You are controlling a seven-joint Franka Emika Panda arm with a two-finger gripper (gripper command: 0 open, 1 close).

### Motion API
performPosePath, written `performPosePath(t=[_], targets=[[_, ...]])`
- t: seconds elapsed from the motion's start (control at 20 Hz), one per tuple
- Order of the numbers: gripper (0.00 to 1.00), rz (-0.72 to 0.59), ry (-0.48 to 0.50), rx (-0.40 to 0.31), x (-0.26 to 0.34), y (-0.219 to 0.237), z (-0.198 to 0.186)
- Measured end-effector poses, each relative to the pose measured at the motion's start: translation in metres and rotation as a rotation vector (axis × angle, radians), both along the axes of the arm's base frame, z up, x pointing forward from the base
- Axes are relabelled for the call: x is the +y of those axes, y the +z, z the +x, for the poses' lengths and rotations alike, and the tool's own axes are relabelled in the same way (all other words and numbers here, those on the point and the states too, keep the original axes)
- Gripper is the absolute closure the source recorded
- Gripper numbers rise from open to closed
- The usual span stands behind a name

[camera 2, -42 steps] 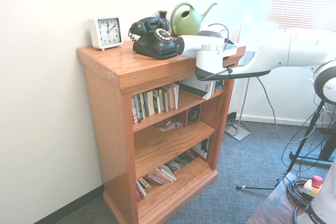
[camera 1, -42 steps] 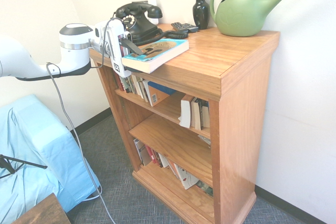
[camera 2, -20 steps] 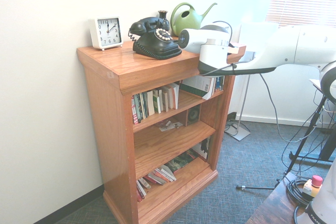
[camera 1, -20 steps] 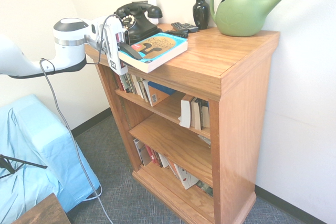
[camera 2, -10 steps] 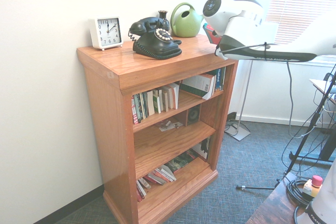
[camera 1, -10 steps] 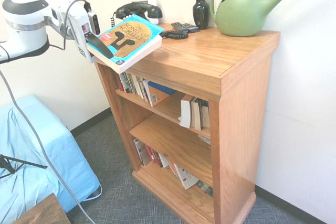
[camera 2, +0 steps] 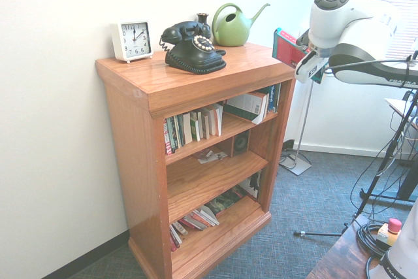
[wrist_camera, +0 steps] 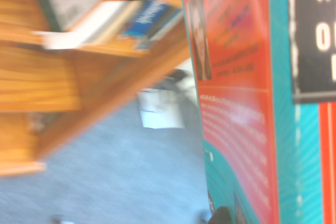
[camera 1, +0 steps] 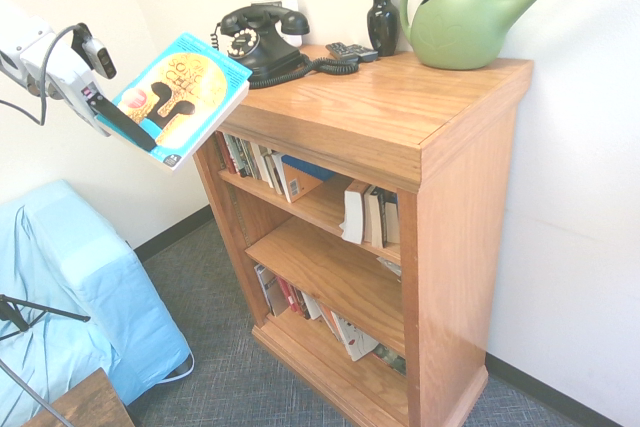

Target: Organize the shelf

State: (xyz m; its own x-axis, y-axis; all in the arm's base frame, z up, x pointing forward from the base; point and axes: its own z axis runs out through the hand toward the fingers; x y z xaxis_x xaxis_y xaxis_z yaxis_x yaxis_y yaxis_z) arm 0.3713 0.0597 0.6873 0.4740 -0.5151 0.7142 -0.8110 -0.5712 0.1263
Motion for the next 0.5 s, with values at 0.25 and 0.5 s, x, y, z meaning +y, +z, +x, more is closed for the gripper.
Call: performPosePath(t=[0.25,0.5], targets=[[1.0,0.127,0.084,-0.082,0.005,-0.038,-0.018],[1.0,0.216,0.123,-0.116,-0.001,-0.082,-0.035]])
